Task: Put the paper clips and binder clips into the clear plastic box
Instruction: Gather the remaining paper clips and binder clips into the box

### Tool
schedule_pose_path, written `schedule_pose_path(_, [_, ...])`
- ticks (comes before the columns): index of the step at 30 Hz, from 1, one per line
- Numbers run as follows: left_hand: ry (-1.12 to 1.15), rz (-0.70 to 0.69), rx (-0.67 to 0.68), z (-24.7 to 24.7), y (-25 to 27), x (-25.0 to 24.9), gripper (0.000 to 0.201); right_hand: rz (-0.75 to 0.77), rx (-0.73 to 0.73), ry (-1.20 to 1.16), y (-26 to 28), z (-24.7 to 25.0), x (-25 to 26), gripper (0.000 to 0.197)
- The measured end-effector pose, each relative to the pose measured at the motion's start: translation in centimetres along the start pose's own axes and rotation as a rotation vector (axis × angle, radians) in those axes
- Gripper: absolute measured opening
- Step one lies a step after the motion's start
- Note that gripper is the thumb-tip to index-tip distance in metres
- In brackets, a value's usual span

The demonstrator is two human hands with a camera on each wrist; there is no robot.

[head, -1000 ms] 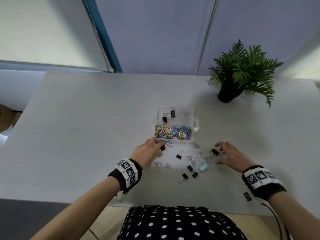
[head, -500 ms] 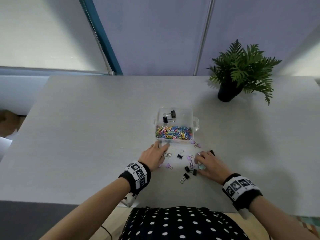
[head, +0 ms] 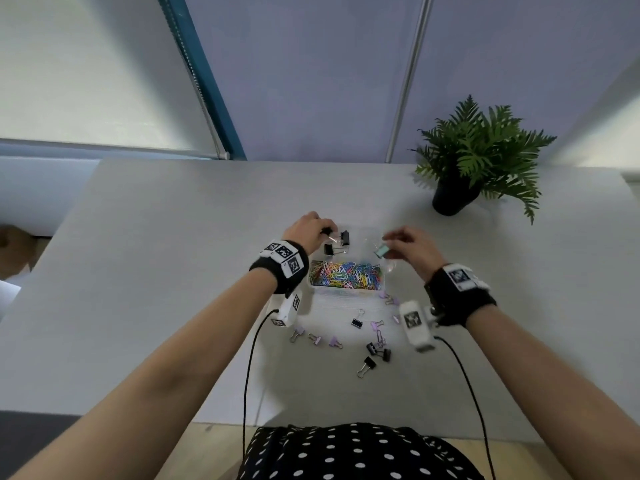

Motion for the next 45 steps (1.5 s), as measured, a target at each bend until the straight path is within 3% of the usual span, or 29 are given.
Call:
schedule_pose_path(3, [-0.025,-0.028,0.057,-1.4,0.4,-0.2,0.03,-0.027,-0.094,-0.001,-3.0,-0.4,0.3,0.012])
schedule_pose_path(6, [0.033,-0.067,-0.003,-1.3,2.5,-0.1,0.031,-0.045,-0.036,0.068,-3.8,-1.7,0.2,0.013])
schedule_pose_path(9, [0.097,-0.085,-0.046,-1.3,5.6,1.5,0.027,0.173,0.022,0.418,-1.6,-2.3,2.3,0.014])
schedule_pose_path(12, [0.122,-0.028,-0.011,-2.6,9.3,4.4,0.026,0.376,0.233,0.654,3.7,-4.0,2.0,0.008])
schedule_pose_path(16, [0.097,0.066,0.207,-6.2,13.0,6.0,0.025,0.333,0.601,1.068,8.6,-4.3,-5.4,0.014])
schedule_pose_path(19, [0.106,0.103,0.334,-8.2,14.4,4.4,0.052,0.376,0.659,1.257,9.5,-4.7,-7.6,0.02])
schedule_pose_path(22, [-0.01,0.021,0.353,-9.1,15.0,1.5,0.067,0.474,0.693,1.321,10.0,-5.7,-8.2,0.011])
schedule_pose_path(28, [-0.029,0.02,0.302,-10.3,14.7,-0.7,0.072,0.393,0.579,1.291,8.9,-4.5,-9.2,0.008])
schedule_pose_path(34, [0.057,0.006,0.232,-10.8,14.5,-0.5,0.025,0.246,0.515,1.07,8.9,-3.8,-7.5,0.018])
schedule_pose_path(37, [0.079,-0.026,0.217,-10.8,14.5,-0.7,0.019,0.284,0.387,0.819,7.5,-3.9,-3.8,0.009])
schedule_pose_path(41, [0.116,-0.026,0.209,-10.8,14.5,-0.7,0.01,0.319,0.205,0.687,4.4,-4.0,-0.1,0.01])
schedule_pose_path(45, [0.054,-0.094,0.209,-10.7,14.5,-1.0,0.012,0.311,0.216,0.671,2.6,-5.1,1.0,0.011])
Point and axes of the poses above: each hand's wrist, its own y-axis away from the middle knuckle, its own z-axis out of the back of the hand, x = y × z, the point moved 8 cm from there along -y, towards the middle knuckle, and after that the axes turned 3 degrees about -y, right-handed, at the moved point
